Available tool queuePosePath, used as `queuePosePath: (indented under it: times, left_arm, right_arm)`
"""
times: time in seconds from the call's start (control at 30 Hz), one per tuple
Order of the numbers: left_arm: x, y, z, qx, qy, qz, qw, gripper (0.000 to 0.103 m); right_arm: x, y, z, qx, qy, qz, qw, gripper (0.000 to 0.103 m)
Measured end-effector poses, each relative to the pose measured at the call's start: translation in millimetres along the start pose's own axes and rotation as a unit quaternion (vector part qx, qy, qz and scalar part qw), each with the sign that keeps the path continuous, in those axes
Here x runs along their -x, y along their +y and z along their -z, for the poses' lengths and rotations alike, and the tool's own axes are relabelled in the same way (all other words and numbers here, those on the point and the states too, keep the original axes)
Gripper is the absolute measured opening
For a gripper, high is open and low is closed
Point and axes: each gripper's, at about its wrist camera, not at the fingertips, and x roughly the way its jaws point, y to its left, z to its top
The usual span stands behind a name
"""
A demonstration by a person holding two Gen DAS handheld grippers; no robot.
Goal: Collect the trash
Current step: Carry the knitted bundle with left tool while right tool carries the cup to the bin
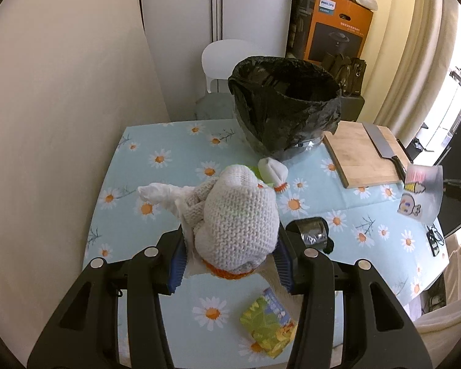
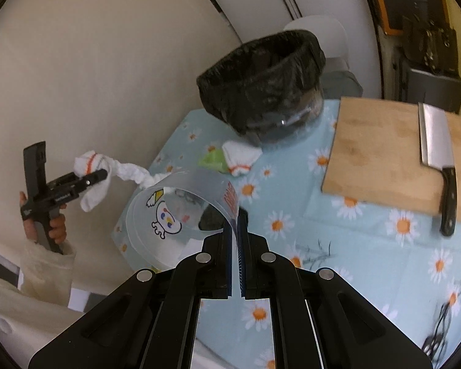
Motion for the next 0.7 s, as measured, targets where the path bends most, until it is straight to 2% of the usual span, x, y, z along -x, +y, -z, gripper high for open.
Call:
queuePosePath:
  times: [0.33, 0.7]
  left_arm:
    - [-27.9, -3.1, -46.4, 0.017, 0.009, 0.016, 0.9997, 0.049]
    - [-66.7, -17.0, -99.1, 0.013, 0.019, 0.033, 0.9992, 0.049]
  right_arm:
    - [-9.5, -17.3, -66.6, 0.008, -0.01, -0.001, 1.0, 0.004]
    - [-30.7, -33.3, -135.1, 0.027, -0.026, 0.002, 0.999, 0.004]
